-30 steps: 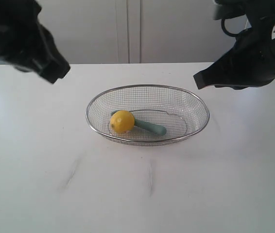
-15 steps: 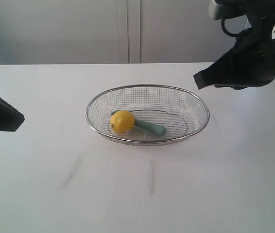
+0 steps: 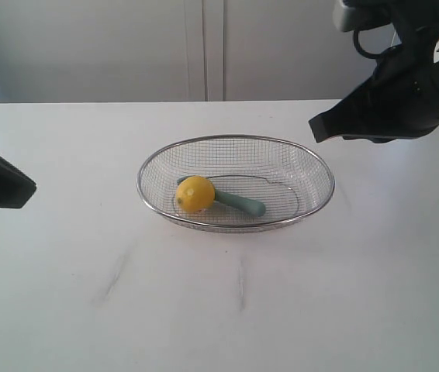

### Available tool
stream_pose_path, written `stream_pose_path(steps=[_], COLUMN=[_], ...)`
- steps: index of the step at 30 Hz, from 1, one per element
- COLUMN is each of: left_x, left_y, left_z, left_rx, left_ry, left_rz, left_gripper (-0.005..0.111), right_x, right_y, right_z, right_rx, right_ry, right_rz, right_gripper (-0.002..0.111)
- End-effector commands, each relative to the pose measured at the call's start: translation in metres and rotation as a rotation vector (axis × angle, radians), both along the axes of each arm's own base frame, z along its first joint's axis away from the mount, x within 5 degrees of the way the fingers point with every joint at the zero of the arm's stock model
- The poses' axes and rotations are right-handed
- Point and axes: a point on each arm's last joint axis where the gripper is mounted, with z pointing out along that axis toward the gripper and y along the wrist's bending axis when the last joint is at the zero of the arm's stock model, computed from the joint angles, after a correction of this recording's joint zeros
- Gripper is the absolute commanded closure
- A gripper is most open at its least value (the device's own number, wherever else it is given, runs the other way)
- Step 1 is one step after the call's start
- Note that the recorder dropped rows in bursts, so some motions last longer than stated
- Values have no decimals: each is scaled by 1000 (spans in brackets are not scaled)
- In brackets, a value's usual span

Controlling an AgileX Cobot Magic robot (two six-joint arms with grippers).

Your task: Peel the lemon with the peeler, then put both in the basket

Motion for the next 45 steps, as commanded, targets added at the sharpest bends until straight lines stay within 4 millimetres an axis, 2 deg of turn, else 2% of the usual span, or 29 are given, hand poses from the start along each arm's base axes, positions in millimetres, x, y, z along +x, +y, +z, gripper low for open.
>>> stream_pose_path(steps=[1, 6, 11, 16, 20, 24, 29, 34, 39, 45], left_x=[-16, -36, -65, -96, -115, -118, -94, -75, -74, -73], left_y=[16, 48, 79, 97, 102, 101, 99, 101, 104, 104], left_z=[12, 28, 41, 47, 38, 11, -36, -95, -144, -181], left_rx=[-34, -97, -148, -154, -150, -173, -313, -419, -423, -397], left_ry=[-67, -173, -309, -443, -497, -517, -624, -667, -684, -635], left_rz=[5, 126, 305, 465, 547, 593, 649, 716, 749, 763], left_gripper=[107, 107, 107, 107, 107, 107, 107, 107, 107, 107], right_x=[-2, -2, -2, -2, -2, -2, -2, -2, -2, -2], right_y=[0, 0, 0, 0, 0, 0, 0, 0, 0, 0], right_z=[0, 0, 0, 0, 0, 0, 0, 0, 0, 0], right_rx=[2, 2, 2, 2, 2, 2, 2, 2, 2, 2], right_ry=[-1, -1, -1, -1, -1, -1, -1, -1, -1, -1], right_rz=[-2, -2, -2, -2, -2, -2, -2, -2, -2, -2], right_gripper=[108, 108, 108, 108, 108, 108, 108, 108, 108, 108])
